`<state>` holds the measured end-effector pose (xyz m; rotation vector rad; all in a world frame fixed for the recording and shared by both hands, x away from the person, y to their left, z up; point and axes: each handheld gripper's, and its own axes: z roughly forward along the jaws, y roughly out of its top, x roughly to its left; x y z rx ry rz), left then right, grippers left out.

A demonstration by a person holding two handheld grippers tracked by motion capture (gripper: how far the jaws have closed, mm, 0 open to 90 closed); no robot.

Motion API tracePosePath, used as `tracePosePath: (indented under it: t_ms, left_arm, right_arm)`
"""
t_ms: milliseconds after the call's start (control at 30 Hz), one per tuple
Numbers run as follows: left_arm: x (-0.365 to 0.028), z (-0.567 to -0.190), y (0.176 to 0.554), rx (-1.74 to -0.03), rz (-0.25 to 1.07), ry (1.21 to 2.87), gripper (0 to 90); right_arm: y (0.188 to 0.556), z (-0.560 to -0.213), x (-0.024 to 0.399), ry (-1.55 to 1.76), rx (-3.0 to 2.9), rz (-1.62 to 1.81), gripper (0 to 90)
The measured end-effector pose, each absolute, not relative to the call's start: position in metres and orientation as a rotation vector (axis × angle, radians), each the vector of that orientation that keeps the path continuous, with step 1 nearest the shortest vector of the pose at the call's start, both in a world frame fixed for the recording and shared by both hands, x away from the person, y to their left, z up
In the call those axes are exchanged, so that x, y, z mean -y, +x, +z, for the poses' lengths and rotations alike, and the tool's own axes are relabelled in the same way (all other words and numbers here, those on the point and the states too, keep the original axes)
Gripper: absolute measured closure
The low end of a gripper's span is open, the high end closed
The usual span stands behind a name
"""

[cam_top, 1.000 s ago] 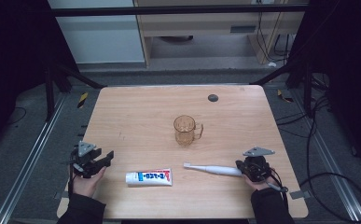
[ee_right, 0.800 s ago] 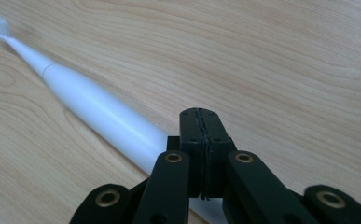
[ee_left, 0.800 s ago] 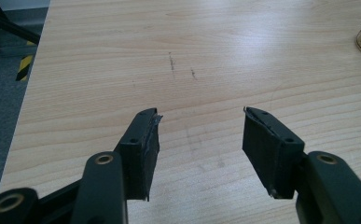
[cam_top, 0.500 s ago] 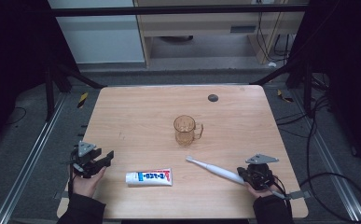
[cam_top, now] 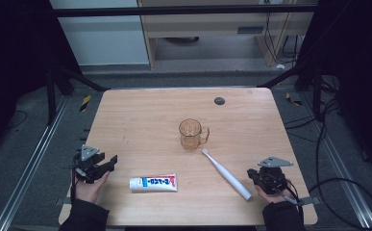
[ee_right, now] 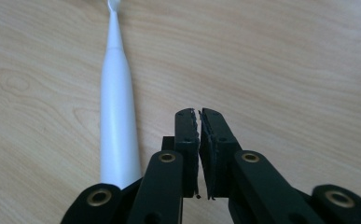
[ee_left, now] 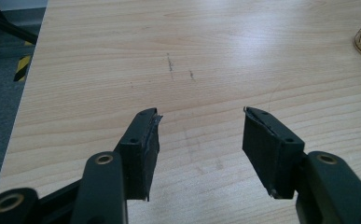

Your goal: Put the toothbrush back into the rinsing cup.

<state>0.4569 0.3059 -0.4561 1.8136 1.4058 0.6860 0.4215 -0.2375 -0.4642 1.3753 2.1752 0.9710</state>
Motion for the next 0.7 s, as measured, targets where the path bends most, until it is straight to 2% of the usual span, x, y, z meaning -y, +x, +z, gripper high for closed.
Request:
tracePosePath:
  t_ms: [333,467,600,700]
  left_arm:
    - [-0.307,-0.456,0.459,-1.408,0.679,1.814,45.2]
    - [-0.307,-0.456,0.459,-1.410,0.679,1.812,45.2]
    - [-0.305,-0.457,0.460,-1.403,0.678,1.825,45.2]
    - [-0.305,-0.458,0.460,-1.404,0.677,1.826,45.4]
  right_arm:
    - [0.433,-0.437,0.238,1.346,-2.117,1.043,75.6]
    - [0.437,-0.423,0.228,1.336,-2.121,1.062,68.1]
    - [0.439,-0.425,0.211,1.290,-2.141,1.054,70.3]
    - [0.444,-0.440,0.200,1.301,-2.165,1.036,74.3]
